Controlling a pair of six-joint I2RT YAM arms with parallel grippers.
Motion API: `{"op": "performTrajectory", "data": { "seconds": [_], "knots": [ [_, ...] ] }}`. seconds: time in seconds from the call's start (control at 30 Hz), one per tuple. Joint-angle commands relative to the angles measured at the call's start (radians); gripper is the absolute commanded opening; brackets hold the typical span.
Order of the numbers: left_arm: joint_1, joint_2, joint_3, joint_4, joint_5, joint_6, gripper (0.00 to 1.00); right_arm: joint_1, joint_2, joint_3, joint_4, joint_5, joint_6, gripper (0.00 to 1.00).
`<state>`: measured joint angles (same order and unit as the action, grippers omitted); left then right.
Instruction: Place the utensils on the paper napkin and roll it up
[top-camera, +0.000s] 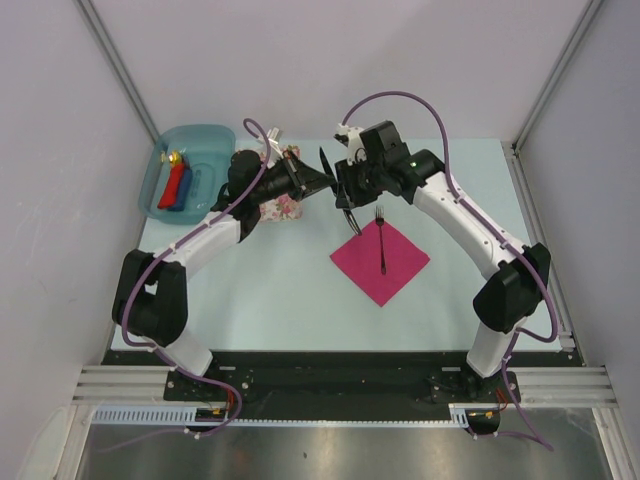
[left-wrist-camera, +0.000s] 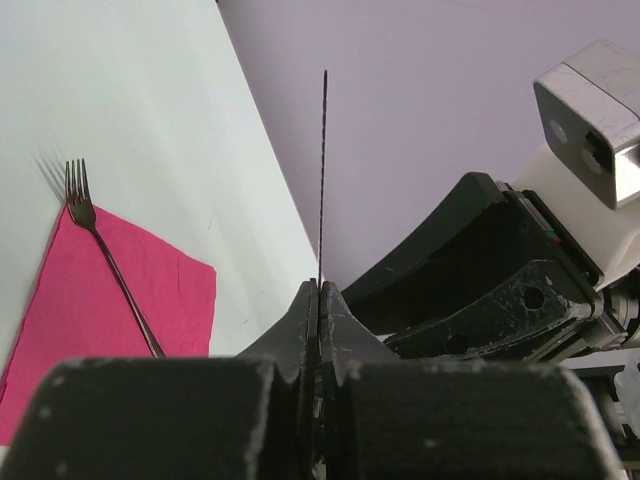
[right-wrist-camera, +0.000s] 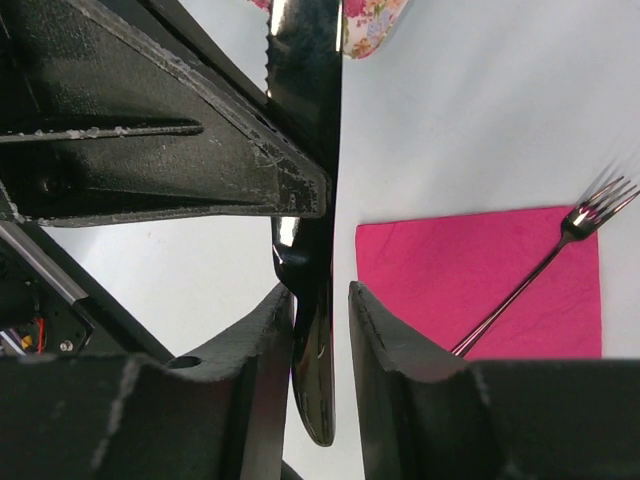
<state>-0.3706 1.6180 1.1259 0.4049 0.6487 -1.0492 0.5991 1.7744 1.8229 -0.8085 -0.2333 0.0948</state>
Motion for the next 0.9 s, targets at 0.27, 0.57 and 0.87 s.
{"op": "performTrajectory", "data": {
  "seconds": [0.27,0.57,0.87],
  "knots": [
    [-0.008,-0.021,-0.005,0.052,-0.007,-0.018,0.00,0.008,-0.049,0.021,0.038,0.034,0.016,0.46],
    [-0.007,-0.015,0.003,0.046,-0.011,-0.014,0.00,0.008,-0.044,0.030,0.037,0.037,0.014,0.40],
    [-0.004,0.002,0.008,0.018,-0.014,-0.003,0.00,0.007,-0.047,0.035,0.035,0.055,0.011,0.49]
  ]
}}
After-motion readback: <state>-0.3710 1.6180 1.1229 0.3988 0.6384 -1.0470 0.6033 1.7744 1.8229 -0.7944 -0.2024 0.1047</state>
